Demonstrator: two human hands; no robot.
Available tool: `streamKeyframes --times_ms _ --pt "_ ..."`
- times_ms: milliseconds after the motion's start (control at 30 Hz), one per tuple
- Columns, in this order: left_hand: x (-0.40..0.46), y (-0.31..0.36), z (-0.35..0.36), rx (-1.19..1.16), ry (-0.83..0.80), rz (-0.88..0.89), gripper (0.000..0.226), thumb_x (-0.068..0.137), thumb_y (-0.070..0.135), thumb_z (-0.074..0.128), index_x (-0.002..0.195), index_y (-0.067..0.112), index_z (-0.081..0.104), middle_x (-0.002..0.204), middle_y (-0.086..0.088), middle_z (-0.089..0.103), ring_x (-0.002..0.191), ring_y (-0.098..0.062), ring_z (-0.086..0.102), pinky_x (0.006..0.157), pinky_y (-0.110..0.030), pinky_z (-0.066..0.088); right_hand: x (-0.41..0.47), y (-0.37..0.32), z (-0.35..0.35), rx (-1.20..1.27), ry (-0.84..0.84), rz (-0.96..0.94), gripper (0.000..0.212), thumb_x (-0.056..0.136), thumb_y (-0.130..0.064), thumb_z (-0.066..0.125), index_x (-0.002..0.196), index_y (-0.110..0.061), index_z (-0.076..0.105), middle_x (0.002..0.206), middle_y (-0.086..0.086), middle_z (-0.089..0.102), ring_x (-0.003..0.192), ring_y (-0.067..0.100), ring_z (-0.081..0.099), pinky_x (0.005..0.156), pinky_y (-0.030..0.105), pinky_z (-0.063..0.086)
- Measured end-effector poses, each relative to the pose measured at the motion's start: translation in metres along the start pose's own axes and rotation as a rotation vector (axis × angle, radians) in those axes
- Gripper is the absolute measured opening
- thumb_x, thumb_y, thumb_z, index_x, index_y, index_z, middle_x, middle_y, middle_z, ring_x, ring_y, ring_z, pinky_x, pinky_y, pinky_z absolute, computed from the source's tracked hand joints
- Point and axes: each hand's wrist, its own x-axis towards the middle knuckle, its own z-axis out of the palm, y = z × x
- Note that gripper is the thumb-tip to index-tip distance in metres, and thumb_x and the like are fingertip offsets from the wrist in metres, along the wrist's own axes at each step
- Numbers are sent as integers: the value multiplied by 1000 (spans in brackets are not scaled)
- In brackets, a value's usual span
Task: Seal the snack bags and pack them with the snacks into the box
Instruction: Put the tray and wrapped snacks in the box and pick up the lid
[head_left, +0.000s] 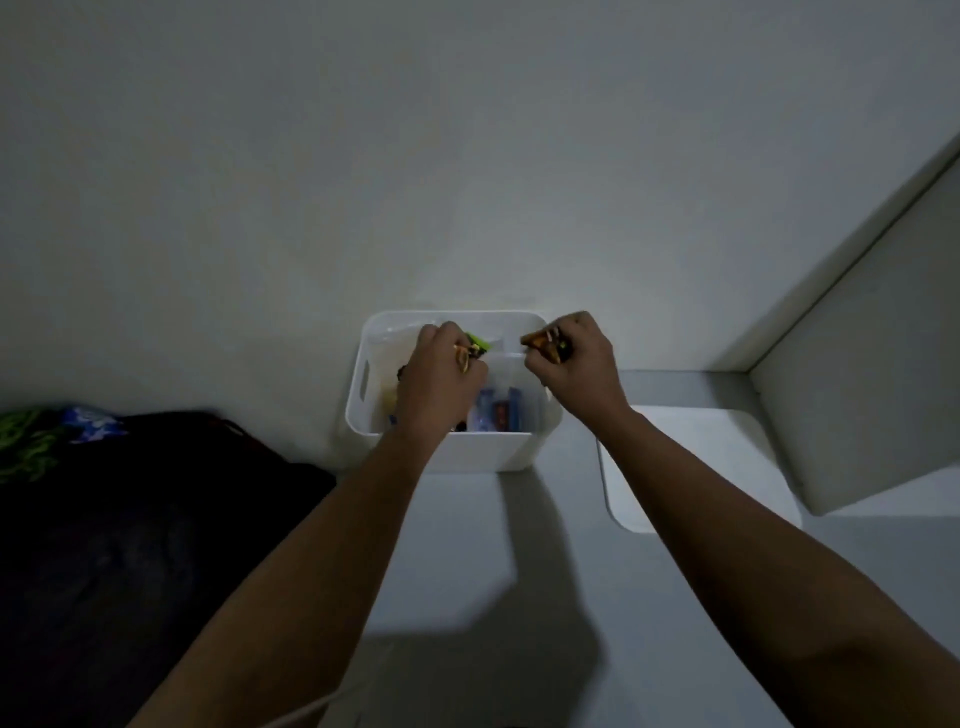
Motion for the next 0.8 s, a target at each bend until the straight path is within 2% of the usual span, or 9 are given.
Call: streamKeyframes --times_ms 133,200,300,400,433,500,567,667,800 --pt "38 -26 -23 -33 -33 -269 16 81 28 63 94 18 58 98 -2 63 83 -24 61 71 -34 49 26 -38 48 106 -192 97 13 77 -21 77 74 -27 66 82 3 65 73 14 63 71 29 54" --pt "48 -46 -26 -48 -91 -377 17 79 26 60 88 13 59 87 -7 66 82 -29 66 65 -32 48 28 -44 80 135 -311 181 7 80 -22 77 82 -17 73 79 4 72 74 19 69 78 40 61" --pt "53 -72 -21 -68 -225 -505 11 75 18 55 79 8 54 78 -22 64 83 -40 67 58 -35 44 23 -39 123 71 -460 280 32 86 -26 76 113 -9 70 106 11 75 100 28 71 93 42 57" --pt "46 -81 -18 -105 -252 -598 30 82 20 58 109 7 58 92 -6 63 100 -33 65 69 -31 44 17 -25 138 48 -550 370 72 86 -28 79 147 -9 46 138 13 62 124 31 61 102 35 48" --pt "44 -83 -16 -93 -233 -612 37 86 21 58 122 11 55 102 -3 61 106 -30 62 76 -31 45 17 -19 136 41 -547 375 76 85 -27 80 149 -10 44 140 13 60 126 31 60 105 38 49" --pt "42 -84 -12 -79 -171 -595 42 89 18 55 131 18 53 116 -6 63 106 -28 62 84 -34 49 18 -7 125 62 -512 370 69 84 -22 81 145 -11 49 137 13 62 123 30 61 104 43 52" --pt "43 -75 -5 -89 -117 -539 42 88 14 54 129 20 56 119 -8 66 99 -26 64 85 -36 53 20 1 106 115 -448 355 54 88 -16 78 137 -13 57 130 10 65 116 25 64 97 38 56" --pt "45 -41 15 -113 -96 -431 33 92 14 55 124 23 59 118 0 64 96 -19 59 83 -33 49 25 17 71 129 -257 310 29 91 -18 71 120 -17 69 111 3 73 98 16 70 85 26 55" --pt "37 23 64 -141 -160 -245 25 90 18 58 114 24 64 122 -1 66 107 -22 63 92 -32 49 17 67 8 73 -53 394 19 91 -19 67 109 -17 74 100 0 76 88 14 70 80 20 51"
